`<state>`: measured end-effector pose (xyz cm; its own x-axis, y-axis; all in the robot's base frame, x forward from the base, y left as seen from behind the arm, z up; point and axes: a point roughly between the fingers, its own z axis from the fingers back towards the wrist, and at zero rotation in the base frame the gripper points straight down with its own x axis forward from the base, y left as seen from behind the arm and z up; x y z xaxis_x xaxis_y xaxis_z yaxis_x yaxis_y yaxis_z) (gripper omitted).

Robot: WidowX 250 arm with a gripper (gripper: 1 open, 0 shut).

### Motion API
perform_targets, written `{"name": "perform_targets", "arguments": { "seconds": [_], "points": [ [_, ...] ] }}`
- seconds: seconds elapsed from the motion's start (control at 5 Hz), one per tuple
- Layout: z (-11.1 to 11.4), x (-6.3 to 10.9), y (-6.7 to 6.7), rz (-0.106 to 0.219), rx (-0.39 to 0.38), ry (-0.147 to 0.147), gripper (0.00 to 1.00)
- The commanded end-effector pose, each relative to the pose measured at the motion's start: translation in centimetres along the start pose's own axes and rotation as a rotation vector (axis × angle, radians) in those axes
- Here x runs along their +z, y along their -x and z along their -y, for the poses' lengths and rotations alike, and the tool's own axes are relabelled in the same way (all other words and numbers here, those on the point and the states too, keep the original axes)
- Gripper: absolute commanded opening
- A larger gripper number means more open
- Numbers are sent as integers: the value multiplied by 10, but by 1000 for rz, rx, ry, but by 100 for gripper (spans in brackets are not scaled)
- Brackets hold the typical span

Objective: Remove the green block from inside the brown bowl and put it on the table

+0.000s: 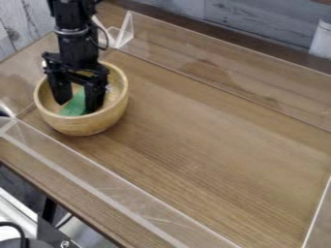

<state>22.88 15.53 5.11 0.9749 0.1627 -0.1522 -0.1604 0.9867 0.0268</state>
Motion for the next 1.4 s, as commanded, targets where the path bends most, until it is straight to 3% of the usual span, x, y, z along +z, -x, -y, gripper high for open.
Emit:
{"name": "perform_targets", "arguments": {
  "seconds": [0.0,1.2],
  "points": [
    [-1,15,-13,52,-10,-27,100],
    [3,12,-25,35,-5,5,100]
  ]
}}
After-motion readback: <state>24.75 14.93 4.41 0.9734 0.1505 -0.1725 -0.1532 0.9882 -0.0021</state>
